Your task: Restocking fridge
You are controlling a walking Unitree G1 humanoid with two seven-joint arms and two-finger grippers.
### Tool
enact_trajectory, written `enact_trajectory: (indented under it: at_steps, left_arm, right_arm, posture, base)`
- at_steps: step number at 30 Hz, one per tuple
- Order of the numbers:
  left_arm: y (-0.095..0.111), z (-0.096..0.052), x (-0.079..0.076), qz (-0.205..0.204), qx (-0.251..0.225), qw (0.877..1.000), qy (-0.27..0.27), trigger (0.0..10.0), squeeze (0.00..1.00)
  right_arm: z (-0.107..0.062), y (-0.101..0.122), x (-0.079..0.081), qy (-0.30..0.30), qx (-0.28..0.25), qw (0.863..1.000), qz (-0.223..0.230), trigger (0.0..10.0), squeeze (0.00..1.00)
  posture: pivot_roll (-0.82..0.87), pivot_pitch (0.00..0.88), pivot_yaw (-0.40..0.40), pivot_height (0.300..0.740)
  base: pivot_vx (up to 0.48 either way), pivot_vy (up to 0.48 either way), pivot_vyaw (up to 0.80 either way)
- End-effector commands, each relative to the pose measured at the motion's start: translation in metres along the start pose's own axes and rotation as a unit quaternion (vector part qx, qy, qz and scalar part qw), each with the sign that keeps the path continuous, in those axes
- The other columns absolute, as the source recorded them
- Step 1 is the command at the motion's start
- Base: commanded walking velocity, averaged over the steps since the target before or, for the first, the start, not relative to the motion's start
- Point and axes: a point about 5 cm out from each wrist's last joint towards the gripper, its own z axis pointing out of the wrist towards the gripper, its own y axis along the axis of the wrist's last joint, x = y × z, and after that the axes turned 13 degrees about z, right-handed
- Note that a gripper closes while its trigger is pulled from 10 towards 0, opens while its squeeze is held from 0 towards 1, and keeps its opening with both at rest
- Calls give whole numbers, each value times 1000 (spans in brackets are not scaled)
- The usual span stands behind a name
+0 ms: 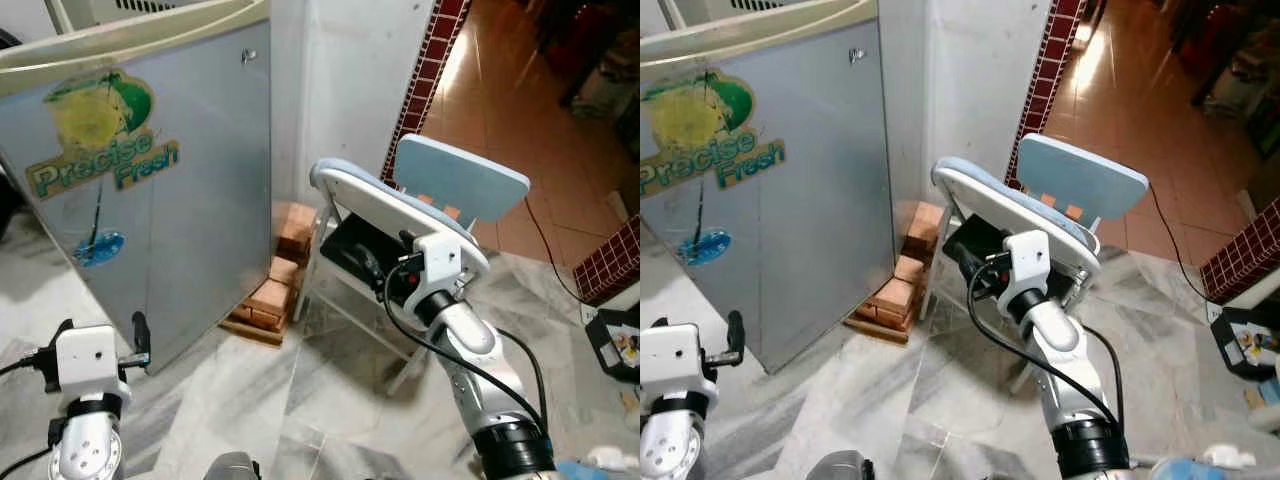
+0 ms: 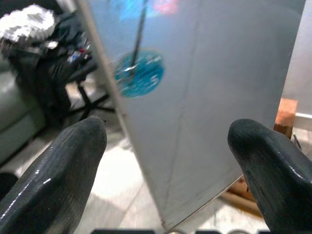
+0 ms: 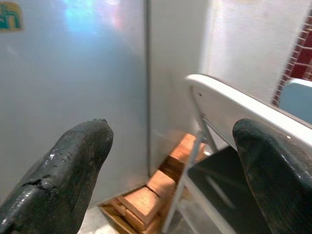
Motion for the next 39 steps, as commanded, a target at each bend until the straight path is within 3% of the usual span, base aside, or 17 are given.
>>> enact_trajectory:
  at_steps: [1, 18, 30, 39]
  left_arm:
    - [4, 3, -6, -2, -11, 1000, -15, 10000, 0]
    - [10, 7, -14, -7, -26, 999, -35, 10000, 0]
    - [11, 7, -17, -12, -27, 999, -43, 10000, 0]
    - [11, 11, -19, -20, -29, 998, -55, 10000, 0]
  right_arm:
    - [-5, 3, -17, -44, -8, 999, -8, 10000, 0]
    - [-2, 1, -17, -54, -15, 998, -12, 10000, 0]
    - [0, 2, -18, -50, -17, 999, -8, 10000, 0]
    - [2, 4, -21, -55, -19, 998, -13, 10000, 0]
  posture:
    - [80, 38, -44, 740]
    - [79, 27, -45, 740]
    - [73, 32, -42, 740]
    - [65, 40, -35, 740]
  base:
    - [0, 480, 0]
    - [0, 480, -638]
    - [0, 480, 0]
    - [0, 480, -718]
